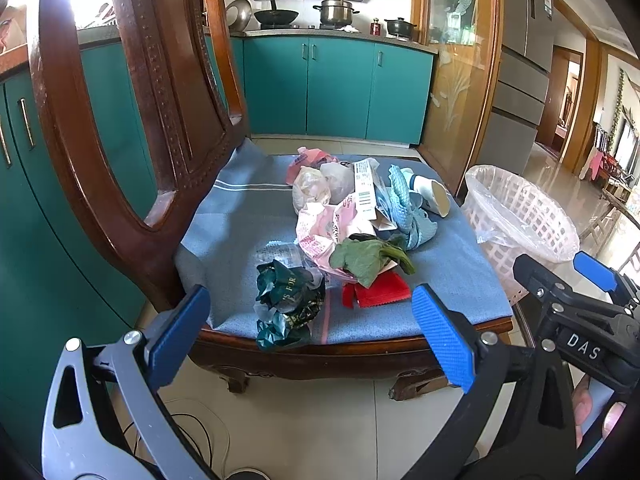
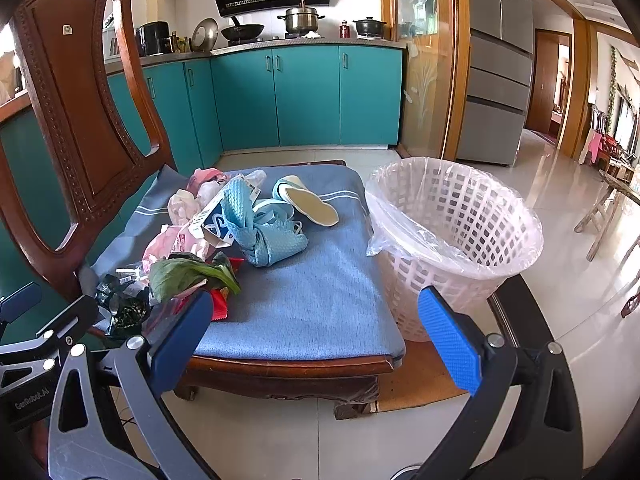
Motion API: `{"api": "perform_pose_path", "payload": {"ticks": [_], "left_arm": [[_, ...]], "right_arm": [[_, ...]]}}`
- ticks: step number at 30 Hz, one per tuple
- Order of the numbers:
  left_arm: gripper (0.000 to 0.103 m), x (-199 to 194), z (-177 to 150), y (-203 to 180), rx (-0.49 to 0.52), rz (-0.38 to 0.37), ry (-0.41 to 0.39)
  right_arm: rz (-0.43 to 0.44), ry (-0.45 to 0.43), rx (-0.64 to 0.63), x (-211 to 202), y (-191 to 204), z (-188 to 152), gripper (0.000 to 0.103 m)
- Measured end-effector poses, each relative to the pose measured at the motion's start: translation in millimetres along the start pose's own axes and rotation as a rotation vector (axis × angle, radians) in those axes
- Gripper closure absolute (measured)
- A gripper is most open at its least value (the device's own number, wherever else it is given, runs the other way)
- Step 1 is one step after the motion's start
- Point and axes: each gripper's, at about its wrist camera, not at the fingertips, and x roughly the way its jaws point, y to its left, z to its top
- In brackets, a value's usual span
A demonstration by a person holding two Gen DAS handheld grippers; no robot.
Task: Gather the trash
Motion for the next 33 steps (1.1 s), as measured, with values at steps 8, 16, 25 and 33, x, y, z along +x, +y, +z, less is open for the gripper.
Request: {"api": "perform_pose_path", "payload": {"ticks": [8,16,25,33], "left_arm": [[0.003,-0.3,-0.6,-0.4,-0.004,0.001,0.002],[0.003,-0.1,-0.8,-0.1,-0.005,0.001,0.002],[0.003,0.5,-2.1,-0.6,-0.001,0.0,0.003],[0.003,0.6,-2.0,-0.6,0.0,0.0,0.003]], "right_arm": [[-0.001,0.0,-0.001,0.9,1.0,-0.8,0.003],[-0.001,0.002,0.002,0.9,0.2,-1.2,0.003],[-0.004,0.003,0.001,1.3,-0.1,-1.9,0.003],[-0.004,0.005,0.003,2.0,-0.4,-2.0,0.003]]}}
